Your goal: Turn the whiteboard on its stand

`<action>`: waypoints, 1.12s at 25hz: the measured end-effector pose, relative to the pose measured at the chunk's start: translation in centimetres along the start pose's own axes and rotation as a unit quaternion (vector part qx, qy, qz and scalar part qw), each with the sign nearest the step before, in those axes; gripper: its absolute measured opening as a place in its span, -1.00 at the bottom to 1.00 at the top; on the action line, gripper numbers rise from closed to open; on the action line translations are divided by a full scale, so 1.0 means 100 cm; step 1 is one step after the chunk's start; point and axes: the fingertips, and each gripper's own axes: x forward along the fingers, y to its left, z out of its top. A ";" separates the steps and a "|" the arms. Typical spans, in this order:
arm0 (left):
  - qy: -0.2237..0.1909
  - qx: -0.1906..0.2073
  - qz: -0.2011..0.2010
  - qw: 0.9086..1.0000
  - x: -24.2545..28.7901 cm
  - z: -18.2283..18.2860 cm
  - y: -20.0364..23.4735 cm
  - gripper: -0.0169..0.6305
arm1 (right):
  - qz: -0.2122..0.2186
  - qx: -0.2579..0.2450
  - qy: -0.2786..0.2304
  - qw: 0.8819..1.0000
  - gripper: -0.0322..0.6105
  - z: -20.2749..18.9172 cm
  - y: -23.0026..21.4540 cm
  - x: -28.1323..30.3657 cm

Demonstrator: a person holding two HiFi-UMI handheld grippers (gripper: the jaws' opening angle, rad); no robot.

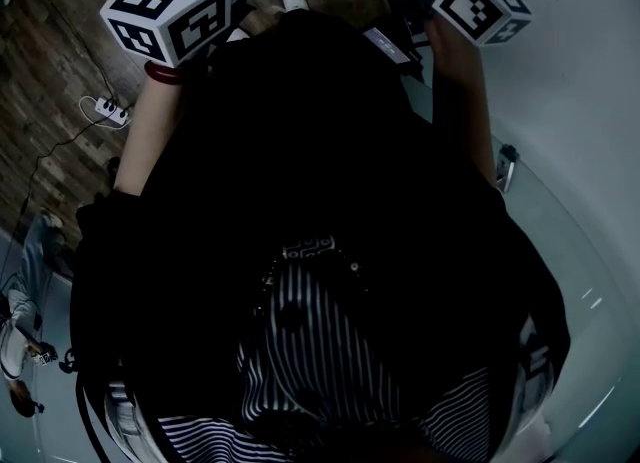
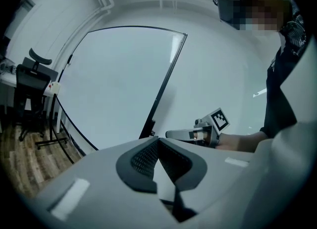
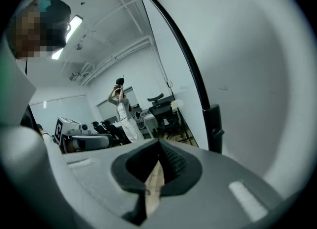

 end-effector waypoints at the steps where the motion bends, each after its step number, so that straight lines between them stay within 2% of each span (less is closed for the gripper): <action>1: -0.004 0.002 0.005 1.000 0.005 0.004 0.004 -0.95 | 0.004 -0.002 -0.002 1.000 -0.89 0.005 -0.006 0.005; 6: -0.033 -0.004 0.039 0.999 0.027 0.020 0.032 -0.95 | 0.037 -0.006 0.002 0.999 -0.89 0.020 -0.040 0.044; 10: -0.027 0.007 0.051 0.998 0.049 0.001 0.018 -0.95 | 0.048 -0.018 -0.005 0.999 -0.89 0.012 -0.062 0.034; 15: -0.023 0.002 0.069 0.997 0.076 0.021 0.010 -0.95 | 0.060 -0.030 -0.004 0.998 -0.88 0.047 -0.093 0.024; 20: -0.021 -0.008 0.096 0.995 0.092 0.020 0.025 -0.95 | 0.031 -0.060 -0.008 0.998 -0.65 0.057 -0.126 0.030; 25: -0.024 -0.004 0.096 0.995 0.107 0.036 0.013 -0.95 | 0.063 -0.067 -0.021 0.996 -0.58 0.079 -0.116 0.018; 28: -0.024 -0.010 0.100 0.995 0.118 0.032 0.008 -0.95 | 0.064 -0.069 -0.020 0.995 -0.50 0.080 -0.124 0.005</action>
